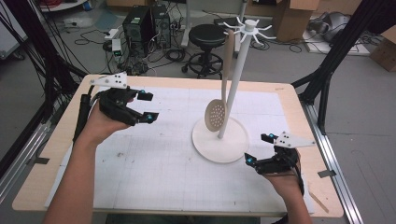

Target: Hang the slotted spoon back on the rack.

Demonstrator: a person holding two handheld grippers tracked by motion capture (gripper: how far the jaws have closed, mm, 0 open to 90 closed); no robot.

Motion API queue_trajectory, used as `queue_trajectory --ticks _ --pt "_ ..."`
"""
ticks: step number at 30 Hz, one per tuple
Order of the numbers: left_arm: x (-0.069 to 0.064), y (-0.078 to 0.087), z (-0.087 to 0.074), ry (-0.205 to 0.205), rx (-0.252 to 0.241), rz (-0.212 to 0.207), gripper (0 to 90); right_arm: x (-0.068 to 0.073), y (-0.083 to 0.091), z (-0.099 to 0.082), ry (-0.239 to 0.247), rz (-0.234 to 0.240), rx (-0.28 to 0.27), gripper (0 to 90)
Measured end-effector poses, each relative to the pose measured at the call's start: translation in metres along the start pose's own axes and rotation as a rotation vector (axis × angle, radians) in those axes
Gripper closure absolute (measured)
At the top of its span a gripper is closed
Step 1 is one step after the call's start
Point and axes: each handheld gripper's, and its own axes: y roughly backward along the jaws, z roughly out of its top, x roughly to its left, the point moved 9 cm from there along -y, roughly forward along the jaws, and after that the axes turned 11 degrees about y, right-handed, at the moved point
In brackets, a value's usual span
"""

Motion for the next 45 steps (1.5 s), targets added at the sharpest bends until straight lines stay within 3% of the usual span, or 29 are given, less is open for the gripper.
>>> queue_trajectory --ticks 6,11,14,24,25,27,31,45 --pt "0.002 0.002 -0.027 0.007 0.0 0.022 14.3 0.0 0.0 -0.001 -0.001 0.002 0.003 0.5" --pt "0.008 0.007 -0.048 0.035 -0.007 0.036 12.1 0.0 -0.001 -0.001 -0.003 0.002 0.004 0.5" --pt "0.01 0.01 -0.059 0.041 0.005 0.063 11.5 0.0 -0.001 -0.001 -0.005 0.002 0.005 0.5" --pt "0.008 0.014 -0.09 0.072 -0.017 0.065 7.2 0.0 -0.002 -0.003 -0.004 0.002 0.011 0.5" --pt "0.01 0.013 -0.095 0.08 -0.001 0.066 7.2 0.001 -0.002 -0.003 -0.005 0.001 0.011 0.5" --pt "0.013 0.014 -0.099 0.075 0.022 0.101 6.9 0.001 -0.002 -0.003 -0.005 0.005 0.011 0.5" --pt "0.009 0.017 -0.1 0.078 -0.016 0.069 6.8 0.002 -0.003 -0.002 0.003 0.006 0.011 0.5" --pt "0.016 0.019 -0.105 0.084 -0.047 0.09 1.7 -0.003 -0.005 -0.005 -0.013 0.013 0.006 0.5"
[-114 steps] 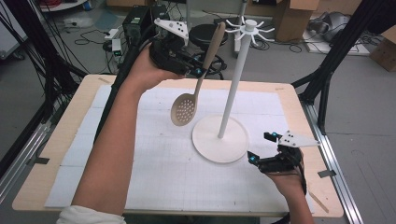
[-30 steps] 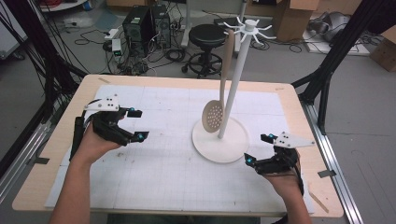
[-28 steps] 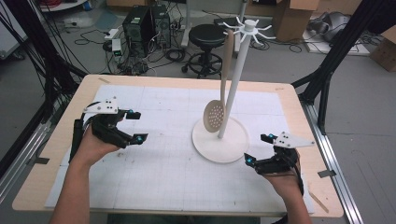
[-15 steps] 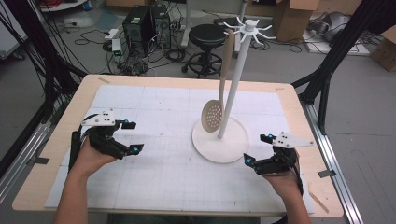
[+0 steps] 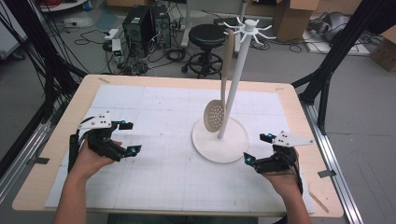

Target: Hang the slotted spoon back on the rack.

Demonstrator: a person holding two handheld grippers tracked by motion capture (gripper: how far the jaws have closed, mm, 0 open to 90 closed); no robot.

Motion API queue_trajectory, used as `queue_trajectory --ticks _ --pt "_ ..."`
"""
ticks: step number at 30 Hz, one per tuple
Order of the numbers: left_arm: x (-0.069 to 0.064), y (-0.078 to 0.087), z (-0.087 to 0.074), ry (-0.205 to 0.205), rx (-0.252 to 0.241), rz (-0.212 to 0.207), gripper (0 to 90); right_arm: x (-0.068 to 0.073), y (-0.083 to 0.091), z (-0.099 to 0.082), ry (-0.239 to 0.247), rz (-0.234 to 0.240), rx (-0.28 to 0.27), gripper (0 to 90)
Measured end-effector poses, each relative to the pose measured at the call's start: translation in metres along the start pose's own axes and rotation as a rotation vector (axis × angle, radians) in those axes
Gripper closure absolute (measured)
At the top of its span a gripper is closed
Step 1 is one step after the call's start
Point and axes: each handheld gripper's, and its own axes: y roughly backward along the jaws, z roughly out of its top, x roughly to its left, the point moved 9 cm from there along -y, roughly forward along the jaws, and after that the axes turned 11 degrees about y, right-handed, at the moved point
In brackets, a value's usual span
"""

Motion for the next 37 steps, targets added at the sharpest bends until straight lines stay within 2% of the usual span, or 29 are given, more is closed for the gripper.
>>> queue_trajectory --ticks 6,19,25,37 --pt "0.001 0.0 -0.001 -0.008 0.004 0.012 1.7 -0.003 0.002 -0.002 -0.006 -0.006 -0.001 0.5" --pt "-0.001 0.0 -0.006 -0.013 0.012 0.004 1.6 0.001 -0.002 0.002 0.008 0.0 0.003 0.5" --pt "0.001 0.001 -0.007 -0.001 0.007 0.009 1.7 0.002 -0.005 0.001 0.009 0.007 0.011 0.5" --pt "0.003 -0.001 -0.011 0.002 0.029 0.016 1.7 0.001 -0.005 0.001 0.011 0.006 0.009 0.5"
